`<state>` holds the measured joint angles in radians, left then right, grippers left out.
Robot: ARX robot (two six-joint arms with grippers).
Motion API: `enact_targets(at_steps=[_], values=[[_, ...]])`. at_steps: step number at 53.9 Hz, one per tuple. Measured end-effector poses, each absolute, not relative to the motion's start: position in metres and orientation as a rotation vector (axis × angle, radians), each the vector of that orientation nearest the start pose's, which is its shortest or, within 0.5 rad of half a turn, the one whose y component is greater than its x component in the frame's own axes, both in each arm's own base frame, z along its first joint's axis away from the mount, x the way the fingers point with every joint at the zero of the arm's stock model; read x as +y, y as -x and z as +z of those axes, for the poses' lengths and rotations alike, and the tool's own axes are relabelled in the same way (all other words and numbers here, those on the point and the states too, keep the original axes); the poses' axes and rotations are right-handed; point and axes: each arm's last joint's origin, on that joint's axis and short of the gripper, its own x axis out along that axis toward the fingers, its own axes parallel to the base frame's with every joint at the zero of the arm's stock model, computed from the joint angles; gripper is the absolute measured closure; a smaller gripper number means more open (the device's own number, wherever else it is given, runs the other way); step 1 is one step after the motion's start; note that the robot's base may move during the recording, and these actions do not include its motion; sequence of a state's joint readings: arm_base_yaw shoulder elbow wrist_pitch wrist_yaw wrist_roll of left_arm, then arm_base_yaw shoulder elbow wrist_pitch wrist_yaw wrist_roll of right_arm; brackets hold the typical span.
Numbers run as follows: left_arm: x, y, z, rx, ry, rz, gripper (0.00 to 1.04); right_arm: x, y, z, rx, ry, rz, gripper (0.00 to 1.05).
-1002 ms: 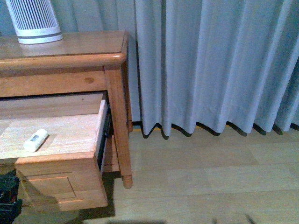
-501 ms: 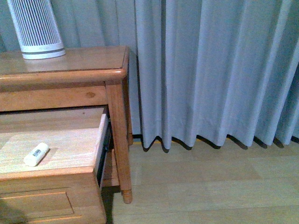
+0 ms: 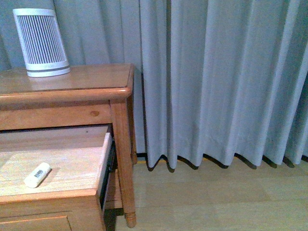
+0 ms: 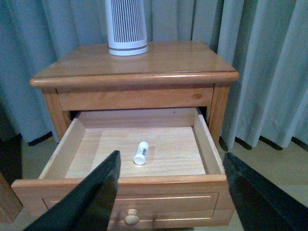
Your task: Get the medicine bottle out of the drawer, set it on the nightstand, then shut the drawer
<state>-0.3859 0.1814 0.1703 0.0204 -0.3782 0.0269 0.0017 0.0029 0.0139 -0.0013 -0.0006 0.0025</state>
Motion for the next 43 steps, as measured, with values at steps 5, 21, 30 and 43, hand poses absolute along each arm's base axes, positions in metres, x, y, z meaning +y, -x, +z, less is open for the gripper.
enact_targets(at_steps=[5, 21, 30, 43], values=[[-0.024, -0.098, 0.187, 0.011, -0.017, -0.019, 0.64, 0.0, -0.097, 0.168, -0.01, -0.003, 0.002, 0.07], [-0.012, -0.098, 0.18, -0.005, -0.004, -0.014, 1.02, 0.0, -0.097, 0.168, -0.01, -0.002, 0.002, 0.07], [-0.001, -0.097, 0.173, -0.01, -0.004, 0.004, 1.02, 0.0, -0.097, 0.168, -0.01, -0.002, 0.002, 0.07], [-0.001, -0.097, 0.166, -0.003, -0.005, -0.003, 1.02, 0.0, -0.097, 0.168, -0.01, -0.002, 0.002, 0.07]])
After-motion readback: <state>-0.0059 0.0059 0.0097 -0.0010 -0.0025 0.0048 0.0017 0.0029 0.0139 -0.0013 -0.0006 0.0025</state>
